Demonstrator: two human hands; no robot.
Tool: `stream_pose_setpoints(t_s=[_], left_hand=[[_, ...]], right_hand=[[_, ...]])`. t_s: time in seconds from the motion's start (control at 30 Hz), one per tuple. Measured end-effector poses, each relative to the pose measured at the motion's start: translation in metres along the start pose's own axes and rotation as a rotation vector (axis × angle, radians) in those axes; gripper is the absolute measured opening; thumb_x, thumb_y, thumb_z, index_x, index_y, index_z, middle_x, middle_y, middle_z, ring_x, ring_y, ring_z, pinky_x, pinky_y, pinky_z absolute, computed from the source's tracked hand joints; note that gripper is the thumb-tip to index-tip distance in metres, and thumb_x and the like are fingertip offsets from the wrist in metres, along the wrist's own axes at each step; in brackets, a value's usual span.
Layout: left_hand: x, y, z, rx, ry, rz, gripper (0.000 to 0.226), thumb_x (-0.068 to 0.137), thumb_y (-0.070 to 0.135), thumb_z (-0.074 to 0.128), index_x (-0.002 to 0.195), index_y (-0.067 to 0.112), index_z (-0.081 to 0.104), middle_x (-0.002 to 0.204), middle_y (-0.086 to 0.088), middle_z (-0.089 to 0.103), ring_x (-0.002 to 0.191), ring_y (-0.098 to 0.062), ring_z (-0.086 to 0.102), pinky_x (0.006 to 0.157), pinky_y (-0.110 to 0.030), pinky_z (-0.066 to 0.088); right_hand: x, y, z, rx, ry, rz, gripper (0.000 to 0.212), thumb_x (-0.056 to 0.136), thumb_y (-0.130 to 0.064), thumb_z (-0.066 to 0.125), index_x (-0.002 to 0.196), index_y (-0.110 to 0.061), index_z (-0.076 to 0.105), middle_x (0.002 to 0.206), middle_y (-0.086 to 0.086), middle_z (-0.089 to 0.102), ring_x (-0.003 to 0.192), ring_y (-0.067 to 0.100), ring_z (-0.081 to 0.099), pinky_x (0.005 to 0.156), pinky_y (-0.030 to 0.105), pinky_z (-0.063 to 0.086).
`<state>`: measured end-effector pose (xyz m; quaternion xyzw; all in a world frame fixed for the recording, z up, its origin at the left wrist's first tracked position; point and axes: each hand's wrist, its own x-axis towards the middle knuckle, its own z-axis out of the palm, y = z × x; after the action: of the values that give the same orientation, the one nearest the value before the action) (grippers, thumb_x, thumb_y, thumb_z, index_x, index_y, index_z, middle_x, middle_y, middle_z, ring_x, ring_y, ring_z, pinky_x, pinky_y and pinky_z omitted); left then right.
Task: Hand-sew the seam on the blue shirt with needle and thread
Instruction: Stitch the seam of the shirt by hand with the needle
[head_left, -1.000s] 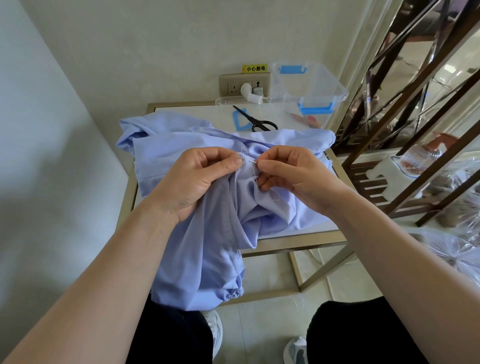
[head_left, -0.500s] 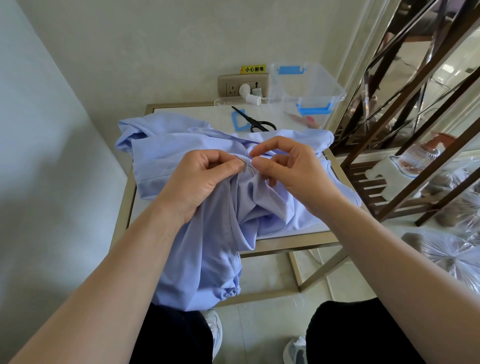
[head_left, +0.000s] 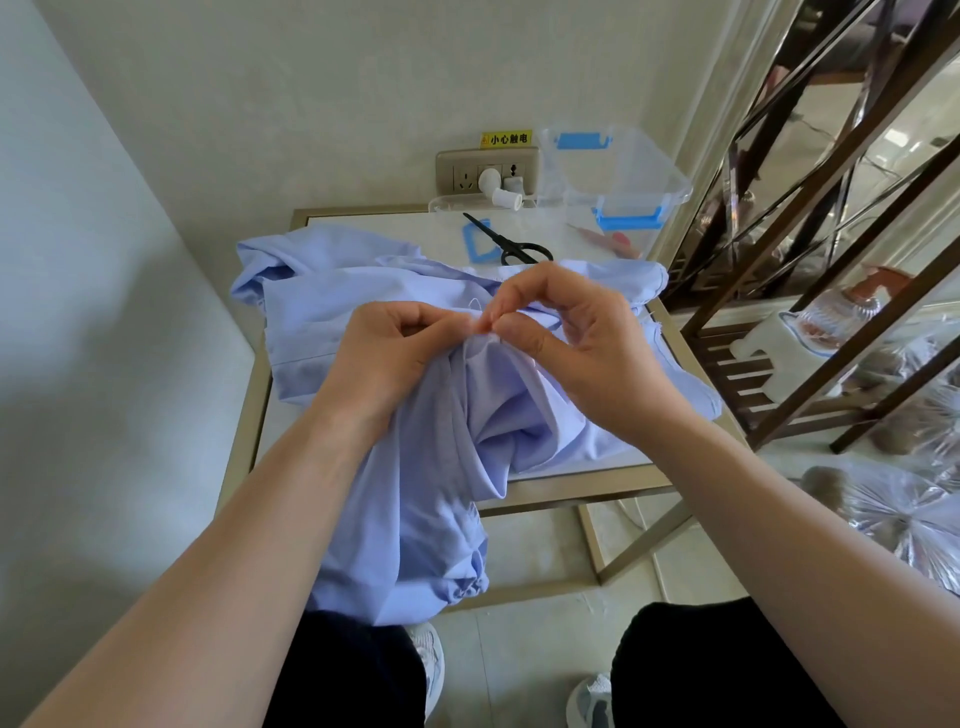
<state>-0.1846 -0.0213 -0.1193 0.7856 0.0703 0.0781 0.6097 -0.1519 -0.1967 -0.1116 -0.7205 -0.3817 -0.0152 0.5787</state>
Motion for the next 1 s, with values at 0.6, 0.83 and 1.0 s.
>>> stream_pose_setpoints(t_s=[0.6,0.83,1.0], left_hand=[[0.000,0.001,-0.004,-0.098,0.066,0.005,0.007,0.086,0.014,0.072,0.080,0.016,0.075,0.068,0.014,0.072,0.067,0.005,0.061,0.067,-0.009,0.046],[-0.001,0.002,-0.003,-0.104,0.043,0.042,0.009,0.086,0.012,0.072,0.078,0.017,0.074,0.069,0.015,0.072,0.068,0.005,0.061,0.068,-0.009,0.046],[0.000,0.001,-0.005,-0.106,0.042,0.053,0.010,0.085,0.011,0.072,0.077,0.017,0.074,0.069,0.015,0.072,0.068,0.004,0.062,0.070,-0.010,0.047]], right_hand=[[0.001,-0.009,-0.031,0.294,-0.333,0.545,0.006,0.100,-0.012,0.051,0.095,-0.010,0.055,0.058,0.003,0.058,0.051,0.015,0.053,0.056,0.022,0.045],[0.009,0.000,-0.018,0.270,0.087,0.487,0.011,0.097,0.001,0.053,0.094,-0.005,0.061,0.081,0.007,0.064,0.052,0.012,0.047,0.061,0.024,0.051],[0.012,-0.005,-0.018,0.255,0.156,0.463,0.009,0.095,0.000,0.057,0.091,-0.006,0.062,0.081,0.009,0.067,0.046,0.012,0.050,0.059,0.027,0.052]])
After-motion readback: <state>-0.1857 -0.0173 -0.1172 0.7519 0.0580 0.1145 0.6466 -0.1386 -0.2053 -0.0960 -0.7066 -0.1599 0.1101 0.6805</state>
